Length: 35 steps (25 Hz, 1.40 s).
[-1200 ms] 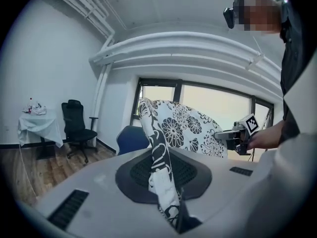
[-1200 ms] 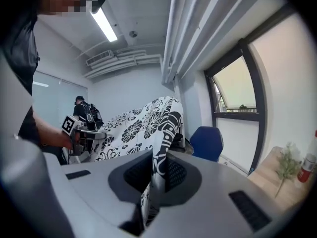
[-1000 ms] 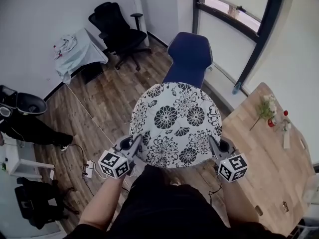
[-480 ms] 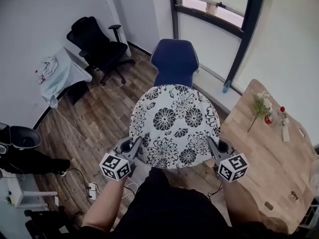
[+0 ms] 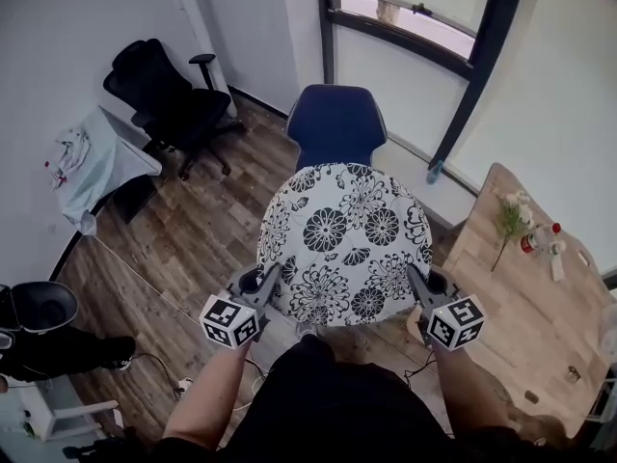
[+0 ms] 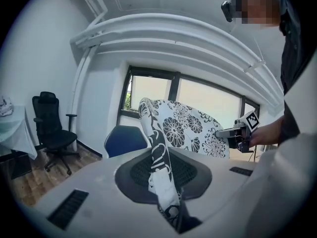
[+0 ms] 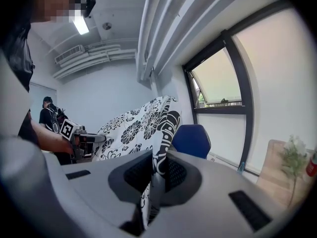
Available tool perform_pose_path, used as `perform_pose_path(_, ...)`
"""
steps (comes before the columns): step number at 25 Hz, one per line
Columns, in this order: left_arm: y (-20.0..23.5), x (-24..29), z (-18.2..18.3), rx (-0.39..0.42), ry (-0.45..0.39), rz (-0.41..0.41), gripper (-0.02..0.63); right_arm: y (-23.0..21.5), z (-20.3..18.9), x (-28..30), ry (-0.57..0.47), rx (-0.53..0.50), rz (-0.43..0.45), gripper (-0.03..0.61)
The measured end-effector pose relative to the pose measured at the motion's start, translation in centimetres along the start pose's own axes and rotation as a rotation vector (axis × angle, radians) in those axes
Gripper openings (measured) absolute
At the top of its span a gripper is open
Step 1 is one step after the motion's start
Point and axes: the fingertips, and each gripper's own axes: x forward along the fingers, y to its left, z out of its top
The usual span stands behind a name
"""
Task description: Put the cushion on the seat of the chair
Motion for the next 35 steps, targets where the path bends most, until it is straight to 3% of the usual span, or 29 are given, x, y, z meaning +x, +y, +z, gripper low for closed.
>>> perform_pose_path(10,0.0,0.6,-0.7,0.043,0.000,-0.011,0.034,-0.2,-1.2,0.8,-0.016,0.001,-0.012,0.032)
perform_pose_path(23,0.1,0.5,0.1,0.058,-0.011,-0.055,0.034,1.8,0.7,-1.0,-0.035,-0.001,-0.072,0.032)
perform_pose_path(26,0.1,0.3,-0.3,0.044,-0.013,-0.046,0.034,2.3,0.5,-1.1,-0.033,0.005,-0.077,0.033)
perform_pose_path(31,-0.4,0.2,-0.3,0.078,-0.100,-0.006,0.034,1.4,0.6,-1.0,-0.084,-0.075,-0.058,0.033)
perform_pose_path(35,-0.4,0.3,-1.2,0.091,-0.082,0.031,0.034,-0.1,-0.7,-0.1,-0.077,-0.068,-0.036,0.033)
